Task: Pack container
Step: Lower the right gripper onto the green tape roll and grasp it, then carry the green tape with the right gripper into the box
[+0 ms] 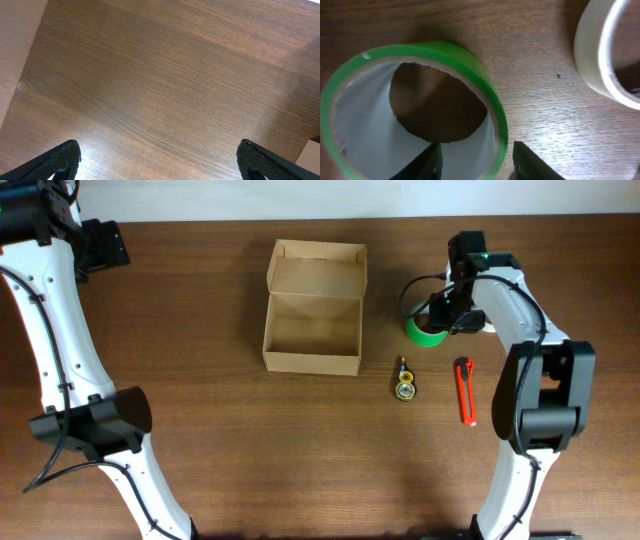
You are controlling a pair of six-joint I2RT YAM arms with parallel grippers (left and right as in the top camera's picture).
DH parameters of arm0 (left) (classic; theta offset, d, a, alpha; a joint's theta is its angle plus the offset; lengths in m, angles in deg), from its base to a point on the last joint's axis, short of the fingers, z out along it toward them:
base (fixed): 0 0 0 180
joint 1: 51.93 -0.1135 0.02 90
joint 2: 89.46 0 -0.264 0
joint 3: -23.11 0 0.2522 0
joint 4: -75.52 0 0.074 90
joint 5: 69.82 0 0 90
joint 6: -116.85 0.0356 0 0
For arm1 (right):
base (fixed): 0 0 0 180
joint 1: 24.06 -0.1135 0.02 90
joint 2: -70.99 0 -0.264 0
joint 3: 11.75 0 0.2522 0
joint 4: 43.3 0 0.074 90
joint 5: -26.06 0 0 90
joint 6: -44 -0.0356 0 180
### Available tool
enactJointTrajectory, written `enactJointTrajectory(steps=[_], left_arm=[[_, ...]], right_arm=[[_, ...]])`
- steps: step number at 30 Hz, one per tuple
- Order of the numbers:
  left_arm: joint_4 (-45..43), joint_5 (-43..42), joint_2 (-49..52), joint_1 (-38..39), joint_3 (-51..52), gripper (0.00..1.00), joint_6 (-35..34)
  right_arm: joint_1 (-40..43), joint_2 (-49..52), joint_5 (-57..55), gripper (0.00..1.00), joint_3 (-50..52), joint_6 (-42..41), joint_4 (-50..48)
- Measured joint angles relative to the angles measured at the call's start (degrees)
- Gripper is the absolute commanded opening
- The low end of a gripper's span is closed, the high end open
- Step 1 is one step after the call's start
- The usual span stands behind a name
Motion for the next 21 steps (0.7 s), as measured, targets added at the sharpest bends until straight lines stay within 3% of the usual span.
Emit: enactJointTrajectory(steps=[3, 8, 21], left_arm=[[0.0, 0.0, 0.0, 0.0, 0.0, 1.0, 0.0], [-0.02, 0.0, 0.0, 0.0, 0.0, 0.99, 0.0], [0.0, -0.02, 0.0, 0.0, 0.0, 0.99, 0.0]], right_arm=[[0.0, 1.01, -0.13, 0.41, 0.0, -0.17, -0.09], [0.07, 1.9, -0.57, 0.04, 0.0, -0.81, -0.74], [0.5, 1.77, -1.01, 0.03, -0.02, -1.11, 0.33]])
